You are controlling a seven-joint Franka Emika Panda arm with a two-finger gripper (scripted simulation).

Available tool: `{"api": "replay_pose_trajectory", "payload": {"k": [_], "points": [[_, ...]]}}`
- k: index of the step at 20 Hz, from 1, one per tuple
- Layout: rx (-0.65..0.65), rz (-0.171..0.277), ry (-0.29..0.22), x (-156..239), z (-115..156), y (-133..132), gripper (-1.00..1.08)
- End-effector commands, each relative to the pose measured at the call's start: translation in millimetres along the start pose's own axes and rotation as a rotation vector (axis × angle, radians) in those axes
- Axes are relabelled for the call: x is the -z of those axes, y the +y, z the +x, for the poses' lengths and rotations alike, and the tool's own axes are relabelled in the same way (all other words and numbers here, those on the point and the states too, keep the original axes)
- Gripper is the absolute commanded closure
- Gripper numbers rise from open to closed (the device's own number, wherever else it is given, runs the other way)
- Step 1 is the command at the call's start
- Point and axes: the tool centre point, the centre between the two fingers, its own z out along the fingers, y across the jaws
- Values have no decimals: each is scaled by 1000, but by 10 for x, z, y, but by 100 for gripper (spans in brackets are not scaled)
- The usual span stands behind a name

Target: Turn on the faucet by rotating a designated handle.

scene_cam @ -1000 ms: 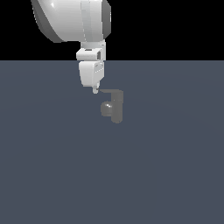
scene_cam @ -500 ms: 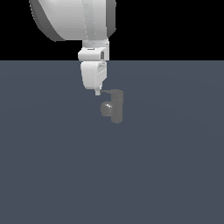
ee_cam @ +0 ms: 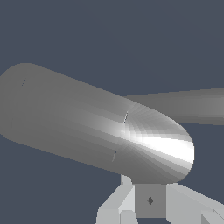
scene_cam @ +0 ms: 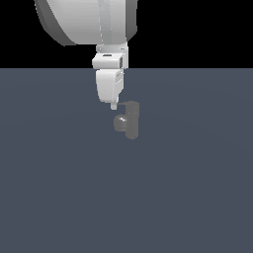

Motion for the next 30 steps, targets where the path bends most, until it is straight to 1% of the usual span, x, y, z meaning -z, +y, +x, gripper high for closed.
{"api": "replay_pose_trajectory", "payload": {"k": [1, 9, 10, 11, 30], "points": [[-20, -2, 4, -5, 260, 18, 108], [-26, -4, 6, -7, 756, 124, 108], [-26, -4, 6, -7, 756, 124, 108], [17, -2, -2, 3, 449, 122, 108], [-21, -4, 5, -5, 1307, -291, 108]]}}
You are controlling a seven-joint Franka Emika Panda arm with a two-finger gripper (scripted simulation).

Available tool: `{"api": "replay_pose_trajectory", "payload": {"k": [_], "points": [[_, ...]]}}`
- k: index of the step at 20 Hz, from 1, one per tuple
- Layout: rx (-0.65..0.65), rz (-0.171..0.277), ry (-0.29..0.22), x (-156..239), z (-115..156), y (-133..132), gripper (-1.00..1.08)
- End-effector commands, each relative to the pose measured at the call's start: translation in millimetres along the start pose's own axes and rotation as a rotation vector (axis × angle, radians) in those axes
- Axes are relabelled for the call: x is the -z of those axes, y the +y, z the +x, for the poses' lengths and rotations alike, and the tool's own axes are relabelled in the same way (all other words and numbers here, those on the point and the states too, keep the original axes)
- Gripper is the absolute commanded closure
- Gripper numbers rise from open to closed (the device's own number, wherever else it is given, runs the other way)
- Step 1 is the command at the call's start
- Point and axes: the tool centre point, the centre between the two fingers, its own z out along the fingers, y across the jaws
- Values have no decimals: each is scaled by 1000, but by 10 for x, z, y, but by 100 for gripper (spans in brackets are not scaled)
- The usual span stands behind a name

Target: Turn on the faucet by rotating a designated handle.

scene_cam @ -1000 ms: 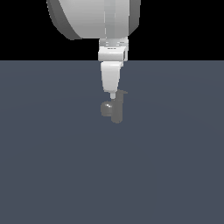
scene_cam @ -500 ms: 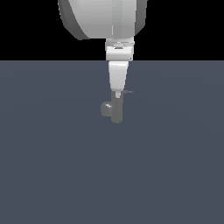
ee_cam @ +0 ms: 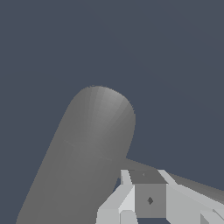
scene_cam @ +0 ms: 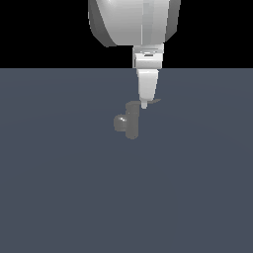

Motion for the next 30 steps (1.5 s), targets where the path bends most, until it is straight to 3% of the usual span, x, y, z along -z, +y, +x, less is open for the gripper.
{"api": "replay_pose_trajectory", "payload": {"k": [1, 2, 3, 30], "points": [[-47, 3, 10, -7, 381, -55, 108], [-47, 3, 10, -7, 381, -55, 108], [-2, 2, -2, 2, 59, -47, 108], [-43, 3, 9, -4, 495, -745, 108]]}}
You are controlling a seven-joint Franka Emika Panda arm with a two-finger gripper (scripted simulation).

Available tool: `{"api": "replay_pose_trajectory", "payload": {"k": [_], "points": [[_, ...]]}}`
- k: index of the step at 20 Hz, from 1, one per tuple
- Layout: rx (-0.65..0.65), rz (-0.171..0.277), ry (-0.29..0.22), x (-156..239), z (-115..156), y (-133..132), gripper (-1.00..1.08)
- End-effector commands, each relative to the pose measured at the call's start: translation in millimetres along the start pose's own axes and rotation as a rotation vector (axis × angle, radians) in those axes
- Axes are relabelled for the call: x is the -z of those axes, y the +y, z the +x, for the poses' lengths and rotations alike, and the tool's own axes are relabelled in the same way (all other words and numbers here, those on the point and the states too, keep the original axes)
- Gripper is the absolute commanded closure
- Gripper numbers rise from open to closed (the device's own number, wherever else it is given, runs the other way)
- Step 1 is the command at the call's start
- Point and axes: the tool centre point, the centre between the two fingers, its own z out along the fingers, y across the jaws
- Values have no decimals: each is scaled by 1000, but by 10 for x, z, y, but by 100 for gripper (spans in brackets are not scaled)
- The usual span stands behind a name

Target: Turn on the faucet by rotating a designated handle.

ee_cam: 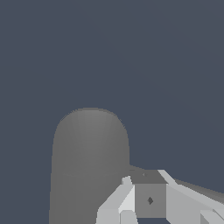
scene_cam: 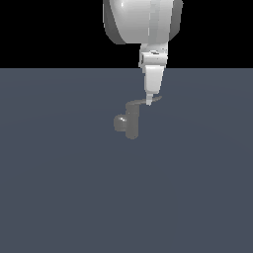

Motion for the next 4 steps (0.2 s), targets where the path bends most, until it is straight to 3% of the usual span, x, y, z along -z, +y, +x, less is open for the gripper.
{"api": "replay_pose_trajectory", "payload": {"k": [1, 4], "points": [[-37, 111, 21, 38, 334, -496, 108], [-40, 111, 22, 44, 364, -543, 108]]}}
